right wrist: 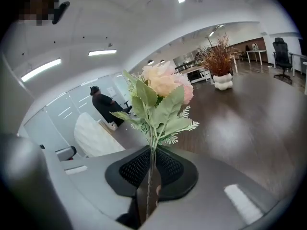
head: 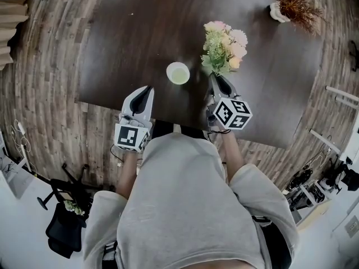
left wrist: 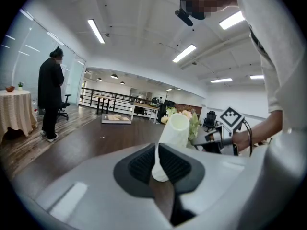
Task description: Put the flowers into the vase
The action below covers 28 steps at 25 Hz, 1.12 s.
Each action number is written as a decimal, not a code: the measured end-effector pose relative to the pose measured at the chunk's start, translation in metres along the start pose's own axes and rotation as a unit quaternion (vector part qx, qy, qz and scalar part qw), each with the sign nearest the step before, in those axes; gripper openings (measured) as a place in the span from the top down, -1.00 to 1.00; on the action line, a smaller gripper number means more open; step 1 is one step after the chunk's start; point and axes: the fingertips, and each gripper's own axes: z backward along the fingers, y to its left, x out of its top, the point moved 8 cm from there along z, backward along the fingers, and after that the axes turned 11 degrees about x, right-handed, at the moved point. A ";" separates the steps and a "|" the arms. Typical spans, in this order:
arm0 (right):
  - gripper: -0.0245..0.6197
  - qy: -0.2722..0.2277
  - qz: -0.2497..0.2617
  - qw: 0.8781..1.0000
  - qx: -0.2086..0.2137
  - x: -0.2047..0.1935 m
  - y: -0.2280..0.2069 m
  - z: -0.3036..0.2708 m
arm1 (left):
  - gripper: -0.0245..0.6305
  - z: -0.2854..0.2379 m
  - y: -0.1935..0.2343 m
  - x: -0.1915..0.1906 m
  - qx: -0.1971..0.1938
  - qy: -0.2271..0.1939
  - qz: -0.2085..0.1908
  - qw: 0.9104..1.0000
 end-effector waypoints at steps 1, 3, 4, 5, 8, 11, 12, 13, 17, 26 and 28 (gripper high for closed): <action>0.82 -0.006 0.007 1.000 0.006 0.005 0.004 0.001 | 0.77 -0.002 -0.003 -0.001 -0.009 -0.003 -0.005 1.000; 0.82 -0.017 0.017 1.000 0.017 0.014 0.010 0.003 | 0.40 -0.008 -0.010 -0.007 -0.025 -0.007 -0.020 0.999; 0.82 -0.023 0.020 0.999 0.022 0.018 0.013 0.004 | -0.14 -0.013 -0.014 -0.012 -0.032 -0.007 -0.034 0.999; 0.81 -0.029 0.023 0.999 0.028 0.020 0.016 0.005 | -0.36 -0.020 -0.019 -0.018 -0.039 -0.008 -0.052 0.998; 0.81 -0.042 0.032 0.998 0.041 0.027 0.024 0.007 | -0.56 -0.046 -0.037 -0.033 -0.067 -0.023 -0.103 0.992; 0.81 -0.051 0.042 0.997 0.049 0.033 0.032 0.008 | -0.64 -0.074 -0.047 -0.033 -0.083 -0.031 -0.125 0.988; 0.81 -0.054 0.044 0.996 0.052 0.036 0.033 0.008 | -0.65 -0.083 -0.049 -0.032 -0.086 -0.032 -0.126 0.988; 0.81 -0.057 0.045 0.996 0.054 0.038 0.034 0.008 | -0.65 -0.090 -0.050 -0.031 -0.090 -0.032 -0.128 0.987; 0.81 -0.062 0.051 0.995 0.060 0.043 0.038 0.010 | -0.65 -0.106 -0.057 -0.033 -0.106 -0.017 -0.153 0.982; 0.81 -0.107 0.083 0.986 0.097 0.070 0.056 0.013 | -0.25 -0.111 -0.061 -0.034 -0.117 -0.007 -0.169 0.979; 0.81 -0.128 0.100 0.980 0.111 0.082 0.067 0.019 | -0.25 -0.111 -0.062 -0.034 -0.117 -0.008 -0.168 0.979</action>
